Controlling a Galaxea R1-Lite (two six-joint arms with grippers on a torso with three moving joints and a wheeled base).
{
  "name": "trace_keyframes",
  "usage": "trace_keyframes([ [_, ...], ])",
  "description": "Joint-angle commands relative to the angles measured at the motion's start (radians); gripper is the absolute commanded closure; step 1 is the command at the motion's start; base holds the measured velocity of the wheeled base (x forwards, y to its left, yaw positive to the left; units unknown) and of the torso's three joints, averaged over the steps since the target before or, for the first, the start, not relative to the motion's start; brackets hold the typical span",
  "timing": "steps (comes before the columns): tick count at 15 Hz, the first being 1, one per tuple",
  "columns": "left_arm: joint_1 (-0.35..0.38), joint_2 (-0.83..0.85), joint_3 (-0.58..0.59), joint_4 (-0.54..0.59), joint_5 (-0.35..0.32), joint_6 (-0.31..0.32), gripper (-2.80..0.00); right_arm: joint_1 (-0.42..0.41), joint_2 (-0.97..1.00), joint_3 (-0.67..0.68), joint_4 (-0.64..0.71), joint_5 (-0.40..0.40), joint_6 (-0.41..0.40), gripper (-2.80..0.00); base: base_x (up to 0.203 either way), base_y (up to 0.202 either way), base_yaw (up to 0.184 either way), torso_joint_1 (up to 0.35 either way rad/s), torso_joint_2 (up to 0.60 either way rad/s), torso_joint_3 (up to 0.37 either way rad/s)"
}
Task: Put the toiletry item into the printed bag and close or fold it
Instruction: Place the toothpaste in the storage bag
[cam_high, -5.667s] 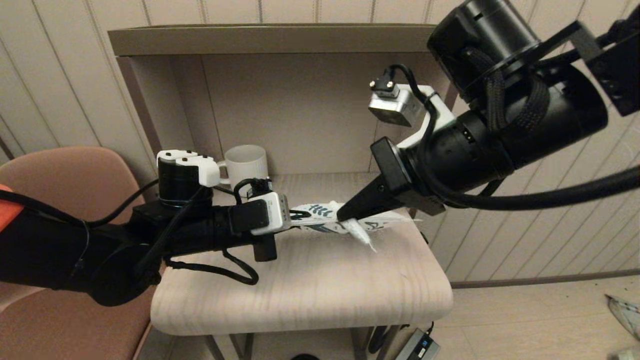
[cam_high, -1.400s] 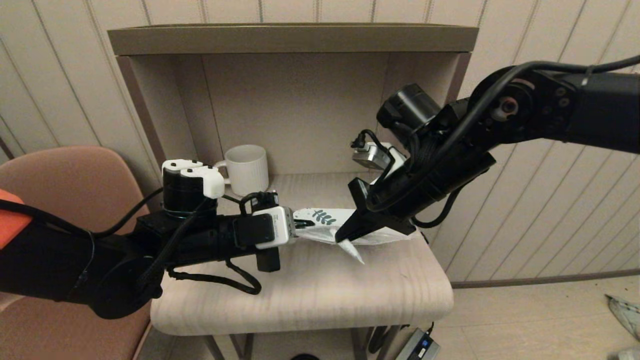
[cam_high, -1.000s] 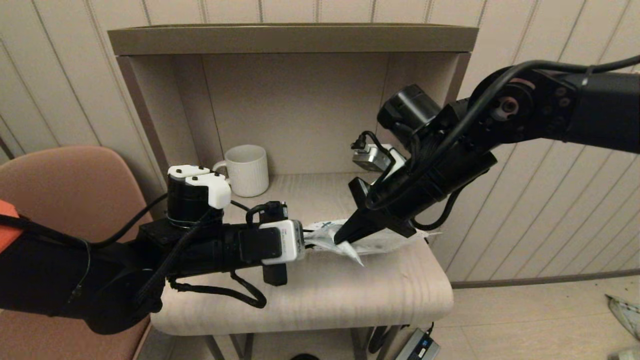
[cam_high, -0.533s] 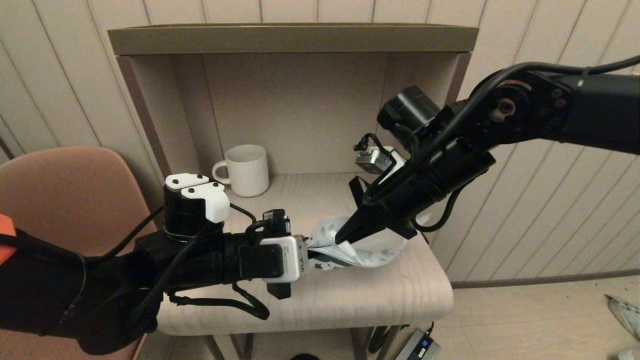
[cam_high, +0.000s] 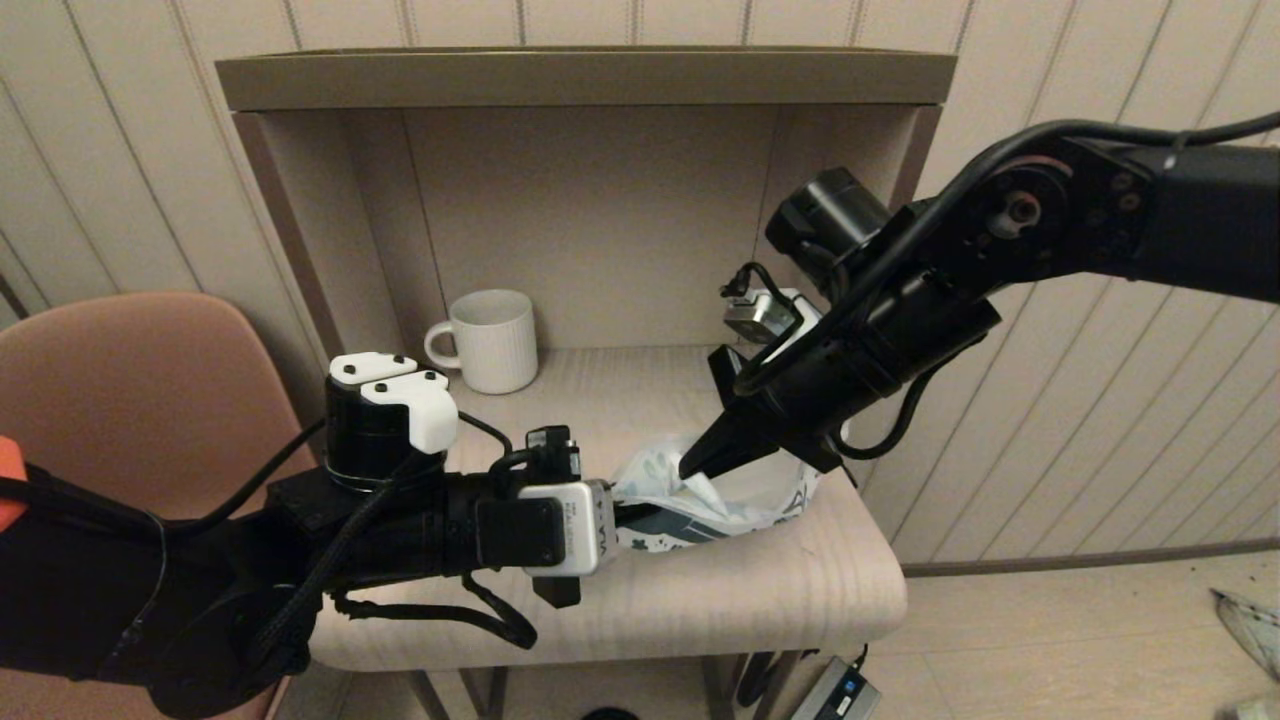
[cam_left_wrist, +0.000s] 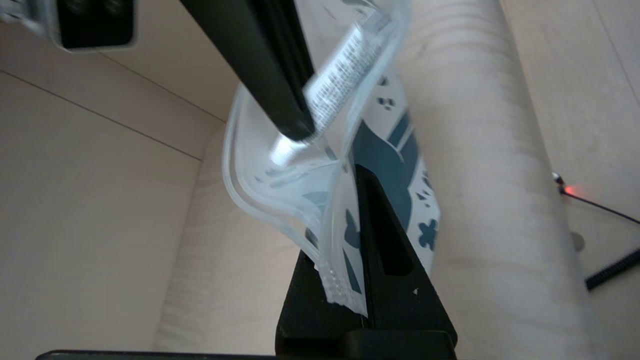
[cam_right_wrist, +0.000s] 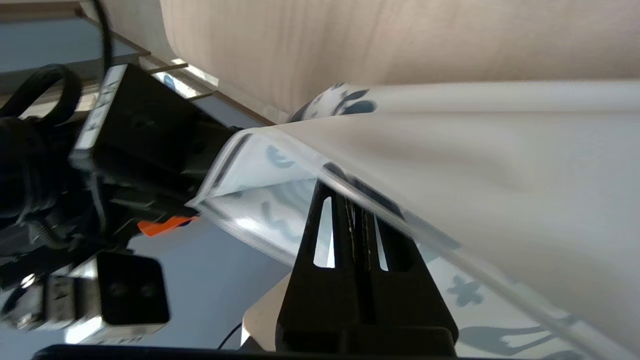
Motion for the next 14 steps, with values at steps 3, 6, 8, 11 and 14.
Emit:
trace_keyframes([
  [3, -0.001, -0.006, -0.007, -0.005, -0.004, 0.004, 0.0, 0.007, 0.003, 0.001, 0.014, -0.002, 0.001, 0.0, 0.0, 0.0, 0.0, 0.0, 0.0, 0.0],
  [6, -0.003, -0.03, -0.024, -0.004, -0.005, 0.001, 0.0, 0.012, 0.003, -0.003, 0.024, -0.012, -0.002, 0.0, 0.0, 0.0, 0.0, 0.0, 0.0, 0.0],
  [8, -0.003, -0.029, -0.022, -0.005, -0.005, 0.001, 0.0, 0.012, 0.0, -0.003, 0.024, -0.027, -0.002, 0.0, 0.0, 0.0, 0.0, 0.0, 0.0, 0.0],
  [11, -0.003, -0.025, -0.02, -0.003, -0.005, 0.001, 0.0, 0.012, -0.003, -0.004, 0.015, -0.041, -0.015, -2.8, 0.0, 0.0, 0.0, 0.0, 0.0, 0.0],
  [14, -0.003, -0.024, -0.018, -0.003, -0.005, 0.001, 0.0, 0.012, -0.005, -0.003, 0.015, -0.041, -0.019, 0.0, 0.0, 0.0, 0.0, 0.0, 0.0, 0.0],
])
